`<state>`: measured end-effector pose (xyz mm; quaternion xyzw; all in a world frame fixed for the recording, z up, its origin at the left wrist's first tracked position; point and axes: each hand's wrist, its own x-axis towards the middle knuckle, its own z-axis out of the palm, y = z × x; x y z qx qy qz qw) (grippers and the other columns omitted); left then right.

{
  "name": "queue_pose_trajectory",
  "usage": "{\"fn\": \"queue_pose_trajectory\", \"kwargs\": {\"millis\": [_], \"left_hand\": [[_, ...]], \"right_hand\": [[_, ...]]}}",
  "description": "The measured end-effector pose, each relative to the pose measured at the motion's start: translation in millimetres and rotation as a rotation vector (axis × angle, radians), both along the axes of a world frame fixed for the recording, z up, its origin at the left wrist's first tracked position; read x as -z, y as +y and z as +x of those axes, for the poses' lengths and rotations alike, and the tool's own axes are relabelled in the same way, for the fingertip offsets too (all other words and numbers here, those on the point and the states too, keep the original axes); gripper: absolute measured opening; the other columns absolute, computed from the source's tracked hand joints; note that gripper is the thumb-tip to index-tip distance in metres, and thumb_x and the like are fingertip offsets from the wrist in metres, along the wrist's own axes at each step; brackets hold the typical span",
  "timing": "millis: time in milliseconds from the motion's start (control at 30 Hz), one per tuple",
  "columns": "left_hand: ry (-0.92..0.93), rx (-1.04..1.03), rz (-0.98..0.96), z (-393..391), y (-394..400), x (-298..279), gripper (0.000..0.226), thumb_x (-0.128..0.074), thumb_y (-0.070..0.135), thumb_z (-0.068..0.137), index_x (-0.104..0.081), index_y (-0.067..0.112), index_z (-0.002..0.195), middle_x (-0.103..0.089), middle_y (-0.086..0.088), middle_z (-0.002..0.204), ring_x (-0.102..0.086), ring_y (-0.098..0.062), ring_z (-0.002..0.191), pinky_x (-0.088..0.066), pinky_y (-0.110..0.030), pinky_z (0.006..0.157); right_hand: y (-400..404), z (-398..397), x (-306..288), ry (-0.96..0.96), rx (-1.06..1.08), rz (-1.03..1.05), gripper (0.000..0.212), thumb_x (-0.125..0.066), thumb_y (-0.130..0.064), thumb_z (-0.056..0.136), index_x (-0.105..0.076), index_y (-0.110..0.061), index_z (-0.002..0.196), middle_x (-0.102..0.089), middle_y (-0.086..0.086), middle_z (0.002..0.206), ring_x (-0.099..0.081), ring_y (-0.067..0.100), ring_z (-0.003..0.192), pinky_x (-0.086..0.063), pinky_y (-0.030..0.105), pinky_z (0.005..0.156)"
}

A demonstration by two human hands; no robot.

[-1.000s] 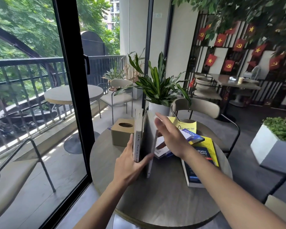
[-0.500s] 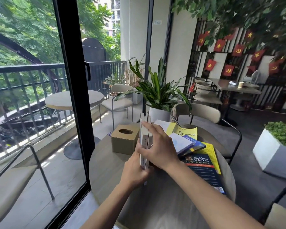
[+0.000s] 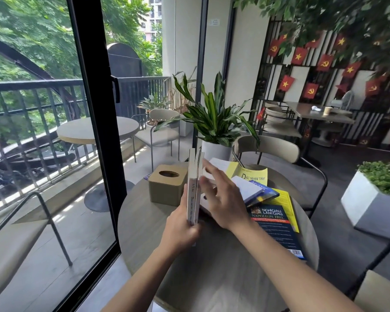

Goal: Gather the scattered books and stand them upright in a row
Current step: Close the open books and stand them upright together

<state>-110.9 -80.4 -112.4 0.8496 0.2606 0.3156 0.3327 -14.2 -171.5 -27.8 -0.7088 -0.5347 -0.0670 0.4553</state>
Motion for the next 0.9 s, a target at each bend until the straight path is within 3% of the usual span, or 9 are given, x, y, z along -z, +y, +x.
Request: {"fn": "queue_pose_trajectory", "kwargs": {"millis": [133, 267, 400, 567, 667, 767, 833, 900], "left_hand": [[0.018, 0.009, 0.009, -0.4, 0.0, 0.4, 0.080, -0.051, 0.029, 0.071, -0.032, 0.013, 0.147, -0.063, -0.001, 0.118, -0.061, -0.028, 0.098, -0.039, -0.028, 0.068], [-0.011, 0.013, -0.034, -2.3, 0.2, 0.0, 0.087, -0.058, 0.041, 0.070, -0.028, 0.020, 0.149, -0.061, 0.000, 0.129, -0.060, -0.024, 0.107, -0.045, -0.031, 0.082], [-0.059, 0.033, -0.046, -1.2, 1.9, 0.8, 0.081, -0.065, 0.039, 0.070, -0.033, 0.030, 0.144, -0.051, 0.007, 0.135, -0.055, -0.015, 0.111, -0.044, -0.032, 0.084], [-0.060, 0.039, -0.020, -0.5, 4.5, 2.5, 0.080, -0.067, 0.041, 0.073, -0.032, 0.029, 0.144, -0.046, 0.007, 0.136, -0.049, -0.014, 0.118, -0.045, -0.034, 0.091], [-0.042, 0.036, -0.030, -0.6, 4.2, 1.5, 0.083, -0.066, 0.044, 0.073, -0.029, 0.030, 0.146, -0.045, 0.008, 0.137, -0.050, -0.013, 0.117, -0.048, -0.038, 0.094], [-0.044, 0.034, -0.043, -1.1, 2.5, 0.8, 0.084, -0.063, 0.047, 0.070, -0.030, 0.030, 0.147, -0.044, 0.007, 0.139, -0.050, -0.013, 0.119, -0.047, -0.039, 0.097], [-0.044, 0.033, -0.055, -1.3, 1.7, 0.3, 0.085, -0.061, 0.048, 0.069, -0.031, 0.029, 0.147, -0.043, 0.008, 0.140, -0.048, -0.013, 0.122, -0.045, -0.038, 0.099], [-0.049, 0.035, -0.045, -0.4, 2.2, 0.0, 0.081, -0.060, 0.044, 0.071, -0.034, 0.027, 0.145, -0.043, 0.009, 0.140, -0.045, -0.012, 0.126, -0.045, -0.038, 0.099]], "right_hand": [[-8.9, 36.1, 15.8, 0.129, 0.294, 0.026, 0.064, -0.037, -0.063, 0.091, -0.039, -0.028, 0.145, -0.054, 0.001, 0.140, -0.061, 0.018, 0.111, -0.050, 0.039, 0.089], [-10.8, 84.5, 29.0, 0.085, 0.532, -0.321, 0.064, -0.056, -0.052, 0.087, -0.042, -0.014, 0.137, -0.048, 0.014, 0.135, -0.043, 0.033, 0.125, -0.041, 0.042, 0.095], [-9.1, 114.5, 28.4, 0.053, 0.667, -0.623, 0.078, -0.056, -0.066, 0.079, -0.040, -0.015, 0.137, -0.041, 0.015, 0.142, -0.034, 0.034, 0.132, -0.032, 0.045, 0.102], [3.2, 135.6, 18.1, 0.154, 0.662, -0.889, 0.107, -0.064, -0.080, 0.059, -0.038, -0.015, 0.140, -0.035, 0.015, 0.150, -0.026, 0.036, 0.139, -0.026, 0.048, 0.106], [10.0, 138.9, 11.0, 0.195, 0.662, -0.956, 0.106, -0.073, -0.077, 0.052, -0.045, -0.015, 0.133, -0.041, 0.016, 0.145, -0.034, 0.036, 0.134, -0.029, 0.044, 0.095], [14.9, 141.3, 8.6, 0.294, 0.675, -0.984, 0.113, -0.080, -0.072, 0.047, -0.044, -0.013, 0.135, -0.042, 0.018, 0.145, -0.035, 0.039, 0.134, -0.030, 0.045, 0.100], [15.1, 146.5, 11.4, 0.387, 0.675, -0.904, 0.116, -0.085, -0.066, 0.046, -0.042, -0.007, 0.137, -0.043, 0.019, 0.144, -0.038, 0.040, 0.133, -0.034, 0.047, 0.106], [12.6, 151.3, 14.8, 0.542, 0.642, -0.659, 0.102, -0.089, -0.052, 0.053, -0.047, 0.001, 0.128, -0.052, 0.021, 0.133, -0.049, 0.039, 0.123, -0.044, 0.047, 0.101]]}}
